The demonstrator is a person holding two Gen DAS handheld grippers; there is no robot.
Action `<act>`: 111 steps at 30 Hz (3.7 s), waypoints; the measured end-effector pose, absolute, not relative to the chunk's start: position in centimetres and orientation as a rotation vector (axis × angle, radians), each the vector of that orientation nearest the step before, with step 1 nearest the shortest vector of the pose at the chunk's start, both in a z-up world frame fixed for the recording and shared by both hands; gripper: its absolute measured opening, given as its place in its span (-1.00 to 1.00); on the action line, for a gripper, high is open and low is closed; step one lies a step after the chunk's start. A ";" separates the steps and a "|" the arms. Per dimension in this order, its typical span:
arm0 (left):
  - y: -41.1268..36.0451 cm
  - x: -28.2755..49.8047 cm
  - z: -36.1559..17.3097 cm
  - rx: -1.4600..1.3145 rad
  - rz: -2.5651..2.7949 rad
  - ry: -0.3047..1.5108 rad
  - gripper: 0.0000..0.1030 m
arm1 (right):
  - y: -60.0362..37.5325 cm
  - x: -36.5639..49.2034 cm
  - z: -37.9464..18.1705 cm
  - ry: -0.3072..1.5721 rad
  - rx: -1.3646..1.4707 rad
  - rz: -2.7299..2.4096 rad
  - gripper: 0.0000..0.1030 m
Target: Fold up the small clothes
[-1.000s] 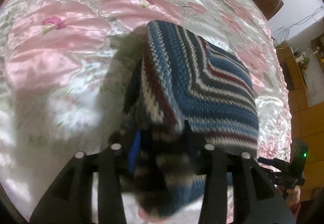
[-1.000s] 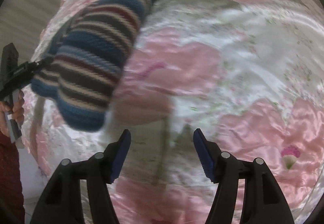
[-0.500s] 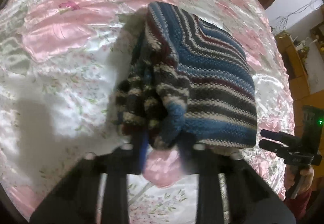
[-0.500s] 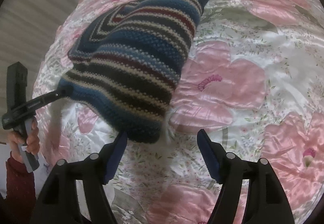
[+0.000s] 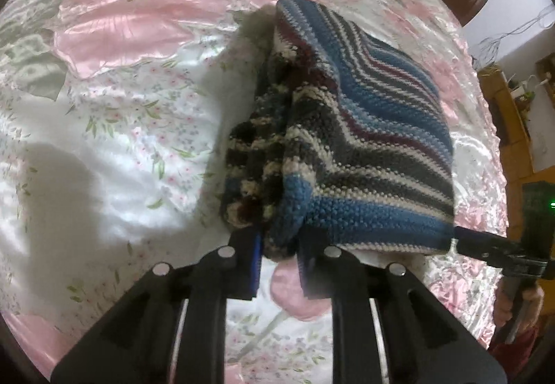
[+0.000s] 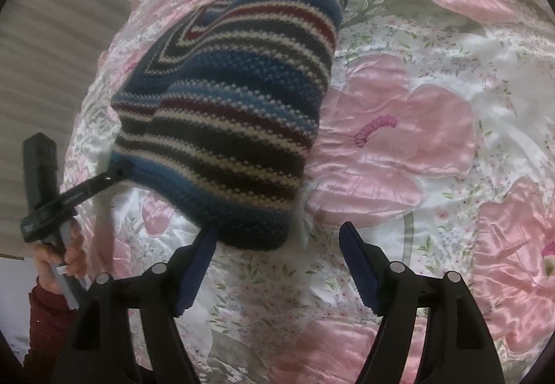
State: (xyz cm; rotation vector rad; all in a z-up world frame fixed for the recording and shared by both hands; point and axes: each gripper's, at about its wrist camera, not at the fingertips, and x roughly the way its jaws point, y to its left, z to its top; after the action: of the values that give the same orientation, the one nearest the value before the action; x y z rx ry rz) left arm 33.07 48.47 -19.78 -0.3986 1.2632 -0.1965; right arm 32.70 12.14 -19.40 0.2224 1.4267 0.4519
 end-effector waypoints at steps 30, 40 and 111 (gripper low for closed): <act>47.0 31.7 -22.9 -0.420 -0.228 1.316 -0.31 | 12.9 31.0 -23.0 1.482 0.187 0.546 -0.78; 48.6 31.9 -18.2 -0.393 -0.312 1.309 0.39 | 11.5 31.9 -18.2 1.415 0.142 0.565 -0.06; 31.7 33.6 -14.9 -0.369 -0.561 1.218 -0.31 | 0.3 31.5 -13.6 1.254 0.457 0.567 -0.18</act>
State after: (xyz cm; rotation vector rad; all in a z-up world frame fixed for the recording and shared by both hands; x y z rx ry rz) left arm 33.56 31.68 -14.89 -0.3690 1.2176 -0.5613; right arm 31.49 0.27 -13.63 0.4566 1.2541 0.5670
